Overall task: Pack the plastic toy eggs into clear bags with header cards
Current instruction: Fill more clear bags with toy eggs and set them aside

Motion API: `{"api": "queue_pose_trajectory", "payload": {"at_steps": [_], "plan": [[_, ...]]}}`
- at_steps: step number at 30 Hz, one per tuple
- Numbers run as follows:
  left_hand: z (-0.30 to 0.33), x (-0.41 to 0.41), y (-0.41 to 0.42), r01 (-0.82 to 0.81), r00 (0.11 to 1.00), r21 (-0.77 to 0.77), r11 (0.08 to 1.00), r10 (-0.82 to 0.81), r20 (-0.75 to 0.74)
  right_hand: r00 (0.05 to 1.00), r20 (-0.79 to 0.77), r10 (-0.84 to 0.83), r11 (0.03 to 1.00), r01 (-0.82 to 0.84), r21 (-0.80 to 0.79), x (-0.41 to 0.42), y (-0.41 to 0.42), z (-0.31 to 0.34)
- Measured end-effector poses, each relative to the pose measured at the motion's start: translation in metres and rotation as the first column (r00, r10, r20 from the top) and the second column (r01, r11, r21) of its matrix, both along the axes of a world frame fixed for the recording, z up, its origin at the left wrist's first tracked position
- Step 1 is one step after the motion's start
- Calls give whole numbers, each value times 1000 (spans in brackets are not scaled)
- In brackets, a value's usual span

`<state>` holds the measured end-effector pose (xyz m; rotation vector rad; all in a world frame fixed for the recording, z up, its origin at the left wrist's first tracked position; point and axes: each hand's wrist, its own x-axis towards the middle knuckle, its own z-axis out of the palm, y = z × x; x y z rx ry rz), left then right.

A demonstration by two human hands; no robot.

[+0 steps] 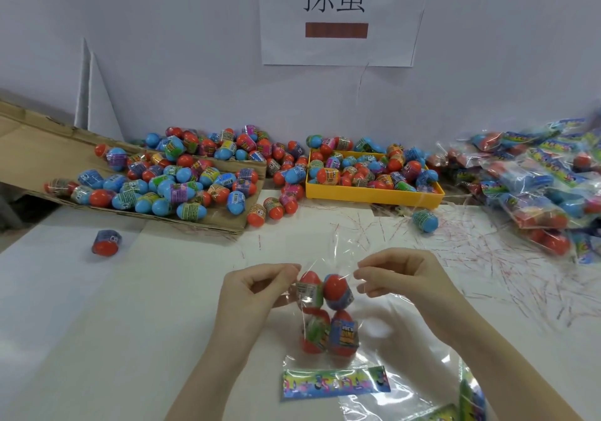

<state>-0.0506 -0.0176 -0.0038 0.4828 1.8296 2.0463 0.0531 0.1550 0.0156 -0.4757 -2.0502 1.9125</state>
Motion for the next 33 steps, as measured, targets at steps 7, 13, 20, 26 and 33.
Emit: {"api": "queue_pose_trajectory", "payload": {"at_steps": [7, 13, 20, 26, 33], "plan": [[1, 1, -1, 14, 1000, -32, 999, -15, -22, 1000, 10, 28, 999, -28, -40, 1, -1, 1], [1, 0, -2, 21, 1000, -4, 1000, -21, -22, 999, 3, 38, 997, -38, -63, 0, -2, 0], [0, -5, -5, 16, 996, -10, 1000, -17, -85, 998, 36, 53, 983, -46, -176, 0, 6, -1], [-3, -9, -7, 40, 990, -20, 999, -42, -133, 998, 29, 51, 977, -44, -211, 0, 7, -4], [2, -13, -13, 213, 958, -30, 976, -215, -189, 995, -15, 102, 982, -103, -155, 0, 11, -6]]}}
